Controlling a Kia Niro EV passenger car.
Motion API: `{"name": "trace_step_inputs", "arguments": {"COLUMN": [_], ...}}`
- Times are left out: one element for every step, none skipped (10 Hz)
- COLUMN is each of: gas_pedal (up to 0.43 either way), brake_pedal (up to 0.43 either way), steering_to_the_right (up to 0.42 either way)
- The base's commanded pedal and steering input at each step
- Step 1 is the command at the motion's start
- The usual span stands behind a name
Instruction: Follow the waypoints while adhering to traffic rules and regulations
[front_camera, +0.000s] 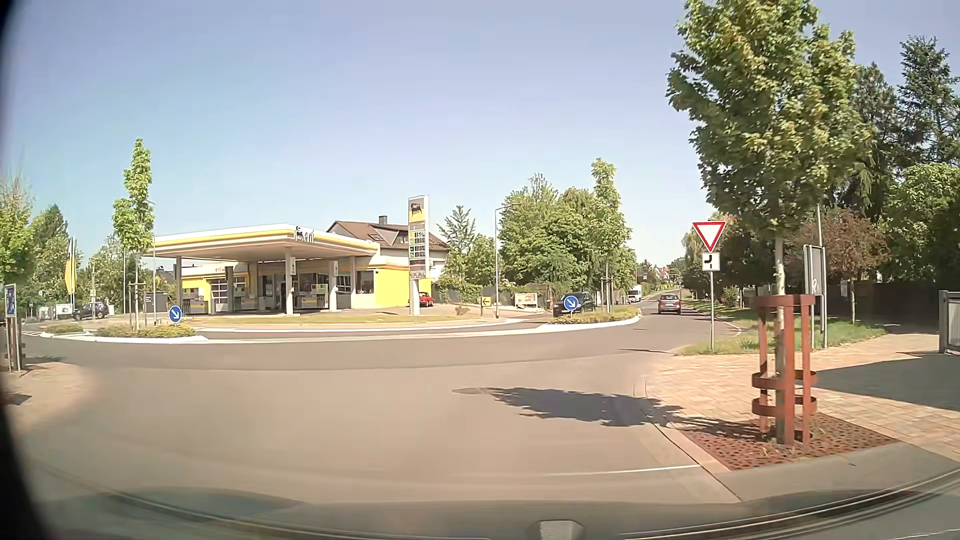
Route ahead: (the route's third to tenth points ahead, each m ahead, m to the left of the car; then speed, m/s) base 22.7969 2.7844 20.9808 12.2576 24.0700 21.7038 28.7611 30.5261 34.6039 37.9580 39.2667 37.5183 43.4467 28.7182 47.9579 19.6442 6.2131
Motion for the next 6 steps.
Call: {"name": "trace_step_inputs", "arguments": {"gas_pedal": [0.0,0.0,0.0,0.0,0.0,0.0], "brake_pedal": [0.305,0.299,0.299,0.305,0.305,0.305], "steering_to_the_right": [-0.003,-0.005,-0.007,-0.011,-0.018,-0.024]}}
